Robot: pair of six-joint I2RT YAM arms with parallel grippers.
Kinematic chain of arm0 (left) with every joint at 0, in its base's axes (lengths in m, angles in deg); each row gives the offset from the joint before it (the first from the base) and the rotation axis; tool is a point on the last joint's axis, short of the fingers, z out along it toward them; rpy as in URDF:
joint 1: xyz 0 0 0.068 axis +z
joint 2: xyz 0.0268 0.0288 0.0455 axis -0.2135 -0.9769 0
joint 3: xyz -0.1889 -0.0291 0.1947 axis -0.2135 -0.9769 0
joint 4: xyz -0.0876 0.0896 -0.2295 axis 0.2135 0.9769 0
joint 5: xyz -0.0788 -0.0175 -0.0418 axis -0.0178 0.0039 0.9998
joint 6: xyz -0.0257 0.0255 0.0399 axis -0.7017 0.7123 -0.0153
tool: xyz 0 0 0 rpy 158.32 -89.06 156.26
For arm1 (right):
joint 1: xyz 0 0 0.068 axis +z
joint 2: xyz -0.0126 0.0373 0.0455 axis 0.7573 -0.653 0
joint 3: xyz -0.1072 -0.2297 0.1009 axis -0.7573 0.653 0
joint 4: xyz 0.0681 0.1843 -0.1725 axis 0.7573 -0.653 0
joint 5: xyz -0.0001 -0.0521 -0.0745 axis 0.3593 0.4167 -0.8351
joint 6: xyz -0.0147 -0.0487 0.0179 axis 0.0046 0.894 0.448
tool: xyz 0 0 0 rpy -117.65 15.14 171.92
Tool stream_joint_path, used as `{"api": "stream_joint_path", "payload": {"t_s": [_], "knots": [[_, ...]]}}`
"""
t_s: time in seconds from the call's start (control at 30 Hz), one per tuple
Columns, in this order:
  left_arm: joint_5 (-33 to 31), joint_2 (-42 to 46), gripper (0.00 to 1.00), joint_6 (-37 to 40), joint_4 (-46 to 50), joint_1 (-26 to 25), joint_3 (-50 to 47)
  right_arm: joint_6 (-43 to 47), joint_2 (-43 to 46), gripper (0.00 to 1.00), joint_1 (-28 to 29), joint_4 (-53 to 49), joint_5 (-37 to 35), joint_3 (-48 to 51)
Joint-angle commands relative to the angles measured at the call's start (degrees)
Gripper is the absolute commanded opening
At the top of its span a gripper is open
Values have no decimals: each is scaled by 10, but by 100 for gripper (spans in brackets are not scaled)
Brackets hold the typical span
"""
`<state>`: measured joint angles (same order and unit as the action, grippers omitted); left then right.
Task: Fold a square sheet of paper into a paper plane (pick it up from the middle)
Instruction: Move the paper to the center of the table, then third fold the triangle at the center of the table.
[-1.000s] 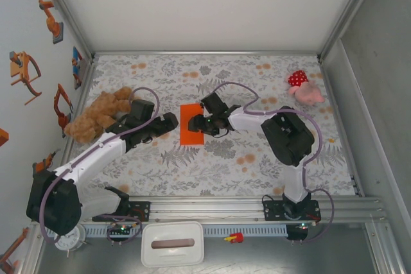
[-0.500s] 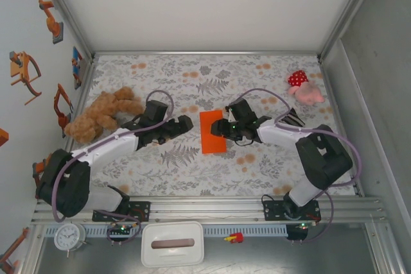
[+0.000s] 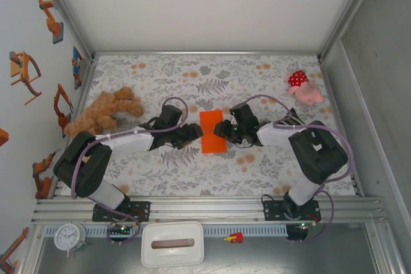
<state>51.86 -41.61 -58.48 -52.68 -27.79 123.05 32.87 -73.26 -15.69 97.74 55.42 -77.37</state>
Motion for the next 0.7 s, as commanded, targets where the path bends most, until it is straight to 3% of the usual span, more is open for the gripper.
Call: {"api": "stream_joint_path", "payload": {"t_s": [0.0,0.27,0.67], "knots": [[21,-17,56,-23,-25,-6,3,-13,-3,40,-7,21,-3,14],[38,-58,42,-31,-37,-20,13,-14,13,40,-13,29,2,20],[51,-81,35,-27,-59,-25,24,-15,24,40,-18,33,4,29]]}}
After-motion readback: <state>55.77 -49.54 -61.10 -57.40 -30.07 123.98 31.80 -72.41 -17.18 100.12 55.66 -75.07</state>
